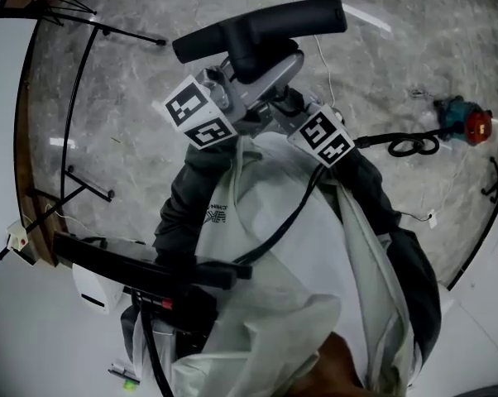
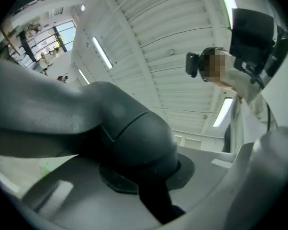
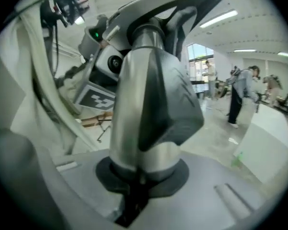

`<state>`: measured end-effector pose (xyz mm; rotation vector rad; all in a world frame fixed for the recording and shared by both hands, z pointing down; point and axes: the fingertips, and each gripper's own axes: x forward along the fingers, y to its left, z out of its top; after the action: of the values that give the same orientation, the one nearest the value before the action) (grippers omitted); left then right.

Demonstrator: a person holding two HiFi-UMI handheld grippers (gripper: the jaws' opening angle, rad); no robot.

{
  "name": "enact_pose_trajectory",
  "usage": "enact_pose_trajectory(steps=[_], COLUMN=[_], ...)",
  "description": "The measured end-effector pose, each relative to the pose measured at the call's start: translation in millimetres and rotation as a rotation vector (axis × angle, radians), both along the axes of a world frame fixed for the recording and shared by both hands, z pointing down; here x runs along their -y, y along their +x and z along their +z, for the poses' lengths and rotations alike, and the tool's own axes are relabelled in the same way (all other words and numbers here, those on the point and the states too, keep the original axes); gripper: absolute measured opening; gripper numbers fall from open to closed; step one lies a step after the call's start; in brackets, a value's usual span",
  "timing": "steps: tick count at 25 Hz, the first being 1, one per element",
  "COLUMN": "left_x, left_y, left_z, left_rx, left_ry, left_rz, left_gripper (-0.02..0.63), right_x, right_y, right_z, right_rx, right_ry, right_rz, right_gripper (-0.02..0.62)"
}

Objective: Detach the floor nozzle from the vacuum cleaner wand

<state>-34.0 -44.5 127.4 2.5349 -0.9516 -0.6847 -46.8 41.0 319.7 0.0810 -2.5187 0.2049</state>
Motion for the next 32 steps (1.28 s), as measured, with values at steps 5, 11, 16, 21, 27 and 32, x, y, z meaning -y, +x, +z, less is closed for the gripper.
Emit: enact_pose_trajectory(steps=[5,11,16,21,27,32], left_x=[-38,-8,14,-2,-54,-44], left_y=[20,1,-19,-14,12,13], left_z=[-45,-20,9,-3,-49,-43], left_rx=[-0.095,-0.085,0.015,0.025,-0.052,-0.052], left_ry=[0.243,0.062,-0.147,-0.063,0.26,0.219], left_rz=[0.289,0.164,-0.076,-0.023,0.28,0.269], left_gripper=[0.069,0.067,0.067,0.069,0.072,0.069], right_x=[-50,-31,11,4,-51,-44], right_y=[24,1,-10,-11,4,2], right_z=[-40,-25,0,-5,-38,-37], right_rx=[0.089,0.075,-0.051,-0.036,0.084,0.114], right_ry=[-0.317,-0.283,0.024,0.075,-0.167,-0.202], right_rz=[-0.479,-0.277,0.18,0.163,-0.324,-0.287], right_gripper=[0.038,0.037,0.037,0.038,0.04,0.038])
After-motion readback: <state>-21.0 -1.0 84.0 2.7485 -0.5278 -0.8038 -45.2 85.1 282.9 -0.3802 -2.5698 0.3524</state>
